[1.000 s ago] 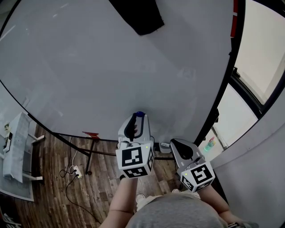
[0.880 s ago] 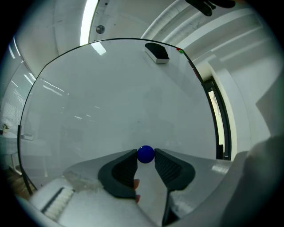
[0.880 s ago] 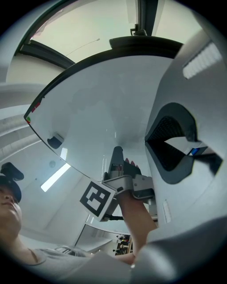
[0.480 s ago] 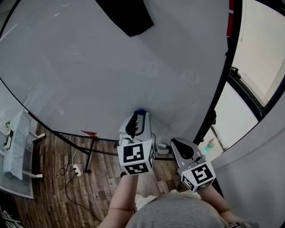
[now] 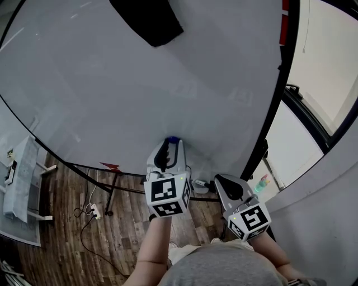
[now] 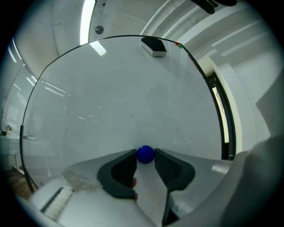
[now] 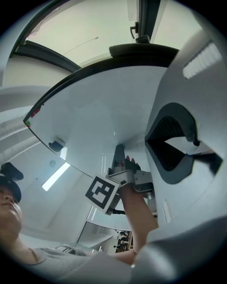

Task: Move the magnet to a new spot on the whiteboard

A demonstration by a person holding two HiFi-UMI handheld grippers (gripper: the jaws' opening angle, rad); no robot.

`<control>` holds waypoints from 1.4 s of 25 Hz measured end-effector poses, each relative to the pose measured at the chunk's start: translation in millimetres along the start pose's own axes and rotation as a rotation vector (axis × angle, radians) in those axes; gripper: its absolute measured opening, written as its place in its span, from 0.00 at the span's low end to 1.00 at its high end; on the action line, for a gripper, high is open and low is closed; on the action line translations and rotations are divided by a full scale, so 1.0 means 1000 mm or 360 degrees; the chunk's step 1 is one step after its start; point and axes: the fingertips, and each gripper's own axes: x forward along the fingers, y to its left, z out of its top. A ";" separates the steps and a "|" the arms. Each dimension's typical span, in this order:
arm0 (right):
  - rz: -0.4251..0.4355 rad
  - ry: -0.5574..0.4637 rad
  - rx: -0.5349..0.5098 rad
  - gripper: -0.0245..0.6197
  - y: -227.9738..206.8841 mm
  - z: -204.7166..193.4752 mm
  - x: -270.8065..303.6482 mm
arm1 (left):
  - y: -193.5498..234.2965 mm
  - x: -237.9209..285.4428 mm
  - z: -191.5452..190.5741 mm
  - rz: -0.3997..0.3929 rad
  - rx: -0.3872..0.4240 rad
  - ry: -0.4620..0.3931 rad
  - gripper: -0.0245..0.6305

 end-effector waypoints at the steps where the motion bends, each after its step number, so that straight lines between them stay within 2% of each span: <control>1: 0.0006 0.0003 0.0000 0.04 -0.001 0.000 -0.001 | 0.000 0.000 0.000 0.0000 0.0002 -0.0002 0.24; 4: 0.0021 0.0004 -0.0011 0.04 -0.003 0.001 -0.004 | -0.003 0.000 -0.001 -0.0020 -0.0013 -0.0011 0.25; 6: 0.0027 0.0010 -0.0014 0.04 -0.005 0.001 -0.007 | -0.004 0.000 -0.001 -0.0021 -0.0035 -0.0017 0.30; 8: 0.0031 0.0021 -0.0012 0.04 -0.007 -0.001 -0.011 | -0.005 -0.002 -0.002 -0.0002 -0.0049 -0.0024 0.31; 15: 0.0055 0.0066 -0.0001 0.04 -0.012 -0.009 -0.020 | -0.008 -0.018 -0.010 0.0052 -0.0103 -0.0023 0.32; 25: 0.0013 0.0012 0.0000 0.04 0.005 -0.001 -0.024 | 0.001 -0.064 -0.035 0.0062 -0.0151 0.0035 0.32; 35: -0.0022 0.0064 0.0050 0.04 0.076 -0.010 -0.032 | 0.017 -0.149 -0.063 -0.0030 -0.0161 0.0173 0.15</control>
